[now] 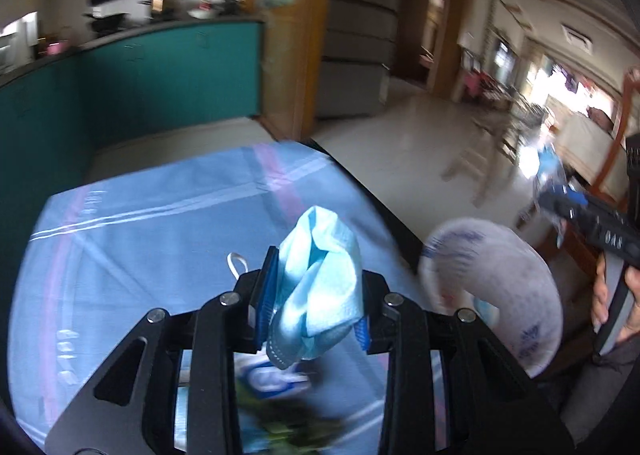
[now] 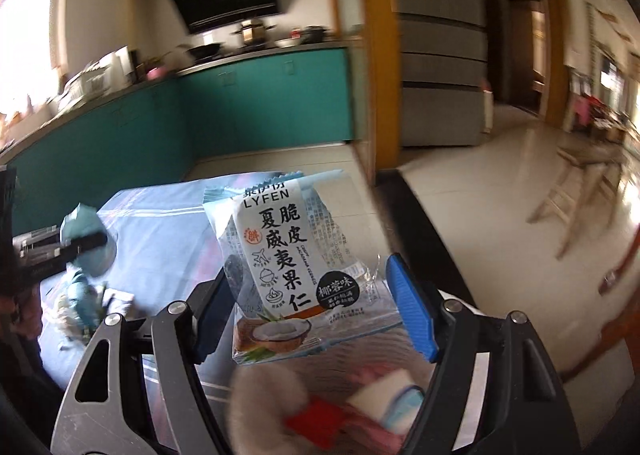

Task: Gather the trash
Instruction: 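Drop the face mask from the left tool into the wastebasket while the right tool drops the snack bag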

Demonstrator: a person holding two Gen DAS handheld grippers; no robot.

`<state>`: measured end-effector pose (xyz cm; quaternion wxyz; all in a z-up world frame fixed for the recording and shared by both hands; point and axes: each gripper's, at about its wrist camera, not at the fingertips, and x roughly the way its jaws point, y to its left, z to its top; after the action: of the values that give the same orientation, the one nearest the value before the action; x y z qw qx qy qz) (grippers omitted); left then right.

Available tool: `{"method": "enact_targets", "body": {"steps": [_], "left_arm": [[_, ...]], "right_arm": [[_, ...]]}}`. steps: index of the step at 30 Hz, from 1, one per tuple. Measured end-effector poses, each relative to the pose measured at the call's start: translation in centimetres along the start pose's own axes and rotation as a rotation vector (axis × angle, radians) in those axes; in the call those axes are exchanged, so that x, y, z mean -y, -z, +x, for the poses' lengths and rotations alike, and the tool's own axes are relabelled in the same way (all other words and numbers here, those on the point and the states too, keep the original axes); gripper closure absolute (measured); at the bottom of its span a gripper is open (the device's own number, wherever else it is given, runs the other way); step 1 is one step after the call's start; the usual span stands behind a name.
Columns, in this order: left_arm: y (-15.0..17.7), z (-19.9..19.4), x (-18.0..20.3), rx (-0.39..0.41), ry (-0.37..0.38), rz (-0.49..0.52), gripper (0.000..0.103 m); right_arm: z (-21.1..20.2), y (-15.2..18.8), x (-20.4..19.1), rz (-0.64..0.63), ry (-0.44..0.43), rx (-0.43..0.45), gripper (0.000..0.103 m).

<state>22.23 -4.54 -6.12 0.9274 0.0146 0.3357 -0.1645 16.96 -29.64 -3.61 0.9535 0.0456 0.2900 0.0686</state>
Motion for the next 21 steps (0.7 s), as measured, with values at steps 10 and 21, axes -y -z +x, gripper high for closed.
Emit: {"method": "enact_targets", "body": {"steps": [10, 21], "left_arm": [[1.5, 5.8, 14.4, -0.147, 0.267, 0.193, 0.07], [2.6, 6.5, 18.1, -0.107, 0.18, 0.356, 0.027]], "right_arm": [[-1.0, 2.0, 6.3, 0.106, 0.113, -0.017, 0.03], [-2.8, 2.9, 7.1, 0.098, 0.115, -0.009, 0.019]]}}
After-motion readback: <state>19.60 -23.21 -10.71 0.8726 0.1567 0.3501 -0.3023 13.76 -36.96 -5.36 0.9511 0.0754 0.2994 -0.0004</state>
